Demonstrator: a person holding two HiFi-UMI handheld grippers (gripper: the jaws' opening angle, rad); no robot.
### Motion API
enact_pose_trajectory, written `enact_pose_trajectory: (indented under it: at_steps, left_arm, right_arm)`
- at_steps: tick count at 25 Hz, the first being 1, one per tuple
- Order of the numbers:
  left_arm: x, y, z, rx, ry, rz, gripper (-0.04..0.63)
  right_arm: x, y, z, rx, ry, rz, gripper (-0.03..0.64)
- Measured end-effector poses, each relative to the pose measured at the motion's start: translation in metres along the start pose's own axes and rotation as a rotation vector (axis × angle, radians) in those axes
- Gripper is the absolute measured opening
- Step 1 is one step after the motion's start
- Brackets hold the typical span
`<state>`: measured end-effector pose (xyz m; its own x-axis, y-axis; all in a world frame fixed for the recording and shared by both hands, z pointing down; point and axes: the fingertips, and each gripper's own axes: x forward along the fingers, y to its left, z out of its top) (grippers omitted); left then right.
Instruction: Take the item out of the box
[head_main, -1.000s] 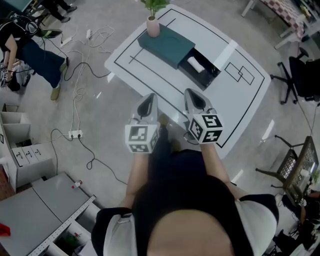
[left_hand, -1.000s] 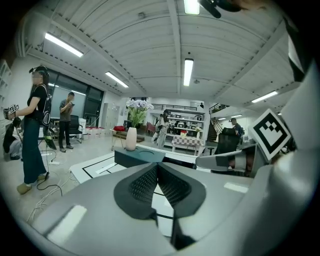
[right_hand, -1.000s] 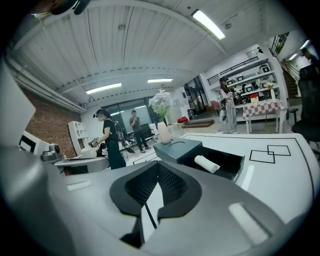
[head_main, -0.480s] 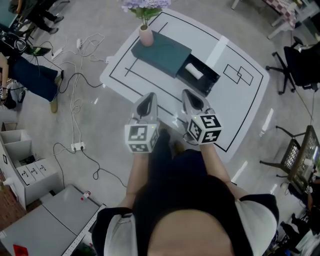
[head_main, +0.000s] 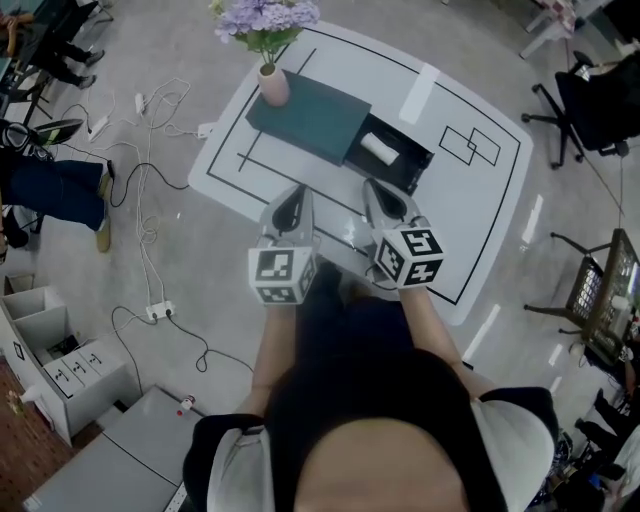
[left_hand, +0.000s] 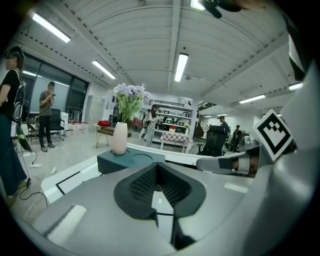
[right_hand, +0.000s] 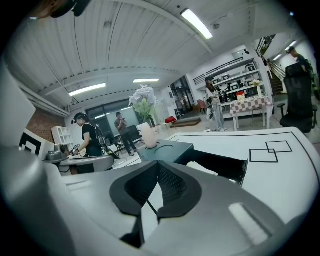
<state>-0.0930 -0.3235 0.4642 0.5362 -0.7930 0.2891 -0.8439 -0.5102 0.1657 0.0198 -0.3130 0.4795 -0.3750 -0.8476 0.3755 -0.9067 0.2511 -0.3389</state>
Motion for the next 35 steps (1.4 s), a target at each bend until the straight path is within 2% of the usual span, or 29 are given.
enact_pose_trajectory:
  at_steps: [19, 26, 30, 35]
  left_arm:
    - [0.063, 0.003, 0.009, 0.037, 0.050, -0.159, 0.011]
    - [0.087, 0.000, 0.014, 0.048, 0.063, -0.220, 0.011]
    - [0.098, -0.003, 0.020, 0.047, 0.054, -0.251, 0.011]
    - [0.108, -0.003, 0.023, 0.046, 0.053, -0.283, 0.011]
  right_arm:
    - [0.021, -0.042, 0.011, 0.024, 0.002, -0.170, 0.002]
    - [0.026, -0.068, 0.016, -0.029, 0.021, -0.273, 0.002]
    - [0.029, -0.081, 0.016, -0.026, 0.052, -0.298, 0.002]
    - [0.038, -0.086, 0.017, -0.037, 0.106, -0.275, 0.002]
